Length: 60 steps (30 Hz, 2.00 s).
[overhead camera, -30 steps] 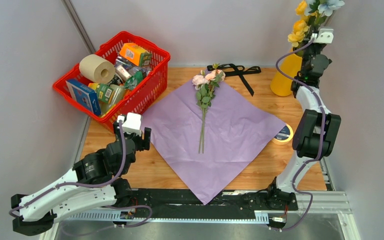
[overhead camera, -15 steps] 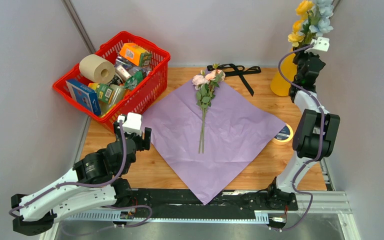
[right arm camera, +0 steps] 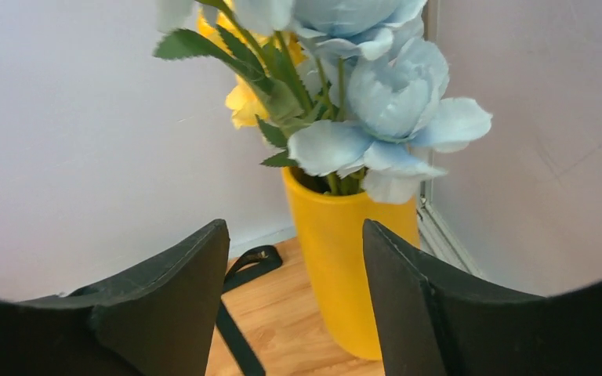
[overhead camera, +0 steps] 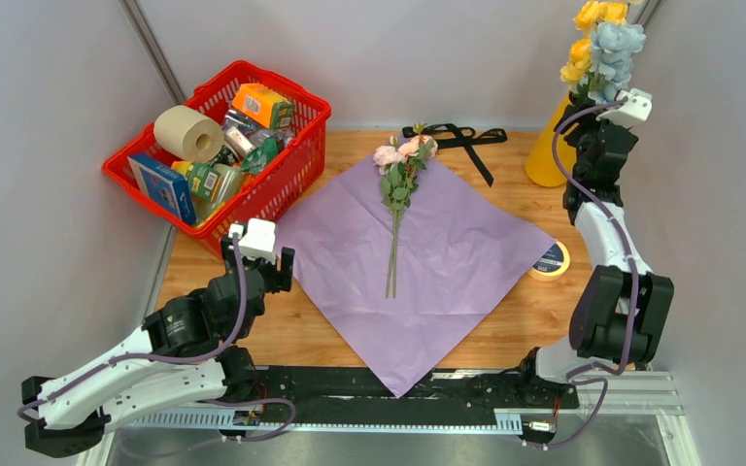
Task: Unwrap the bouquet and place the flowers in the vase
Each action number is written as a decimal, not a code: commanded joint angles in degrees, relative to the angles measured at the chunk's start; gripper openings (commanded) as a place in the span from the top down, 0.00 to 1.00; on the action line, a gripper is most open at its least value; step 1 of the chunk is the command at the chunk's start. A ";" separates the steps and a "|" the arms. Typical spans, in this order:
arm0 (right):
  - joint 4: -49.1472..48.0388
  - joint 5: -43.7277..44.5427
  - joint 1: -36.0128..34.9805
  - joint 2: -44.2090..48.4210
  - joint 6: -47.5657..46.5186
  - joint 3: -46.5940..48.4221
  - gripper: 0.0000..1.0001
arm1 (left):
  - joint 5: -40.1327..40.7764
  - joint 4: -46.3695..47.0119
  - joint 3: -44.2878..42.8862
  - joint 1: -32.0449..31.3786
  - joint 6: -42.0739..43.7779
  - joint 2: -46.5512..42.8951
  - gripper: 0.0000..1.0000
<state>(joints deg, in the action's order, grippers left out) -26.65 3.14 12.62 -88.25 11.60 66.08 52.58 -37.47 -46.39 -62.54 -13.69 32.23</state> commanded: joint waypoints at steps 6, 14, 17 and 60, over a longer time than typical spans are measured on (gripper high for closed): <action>19.43 -8.74 -1.72 12.82 11.25 -3.59 0.00 | 0.24 1.09 0.16 -0.04 0.77 0.47 0.21; 22.35 -13.51 -12.17 20.65 12.84 -16.76 0.00 | 0.25 1.09 0.34 -0.12 -0.10 1.69 0.21; 21.30 -12.28 -18.23 22.33 14.50 -20.81 0.00 | -1.94 1.09 -0.89 -0.12 -1.42 3.97 0.21; 19.53 -0.85 -42.94 -26.53 17.85 6.15 0.58 | -70.59 19.01 -4.94 36.88 -9.33 27.72 0.15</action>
<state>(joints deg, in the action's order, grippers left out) -9.87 -2.81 -30.00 -111.83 31.48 67.22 -16.16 -21.37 -51.51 -25.91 -22.83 62.94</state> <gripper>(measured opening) 0.427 0.850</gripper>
